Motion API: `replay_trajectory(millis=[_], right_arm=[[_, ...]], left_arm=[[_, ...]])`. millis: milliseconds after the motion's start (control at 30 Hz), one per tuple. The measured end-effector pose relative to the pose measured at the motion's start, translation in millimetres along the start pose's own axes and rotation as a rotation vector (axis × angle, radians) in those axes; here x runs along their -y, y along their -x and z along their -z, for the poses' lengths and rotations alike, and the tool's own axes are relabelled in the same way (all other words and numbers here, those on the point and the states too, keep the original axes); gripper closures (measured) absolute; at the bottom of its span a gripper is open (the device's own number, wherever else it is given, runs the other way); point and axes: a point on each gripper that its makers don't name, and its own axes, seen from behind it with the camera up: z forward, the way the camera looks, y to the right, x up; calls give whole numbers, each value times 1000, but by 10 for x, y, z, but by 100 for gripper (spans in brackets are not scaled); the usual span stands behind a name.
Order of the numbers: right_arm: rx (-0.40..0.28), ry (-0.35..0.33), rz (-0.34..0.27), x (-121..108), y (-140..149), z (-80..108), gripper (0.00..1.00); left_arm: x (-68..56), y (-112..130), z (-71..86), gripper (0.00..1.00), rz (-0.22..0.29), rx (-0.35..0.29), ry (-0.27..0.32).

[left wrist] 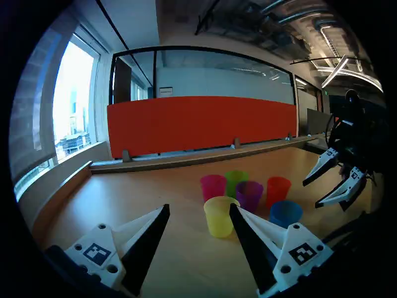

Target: Pour water

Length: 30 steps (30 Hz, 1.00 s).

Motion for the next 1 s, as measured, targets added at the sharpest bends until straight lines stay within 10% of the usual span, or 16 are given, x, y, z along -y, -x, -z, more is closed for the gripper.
replay_trajectory(millis=[1000], right_arm=[[107,-126,61,195,101,-600,0]], left_arm=[[20,142,6,11,5,33,2]])
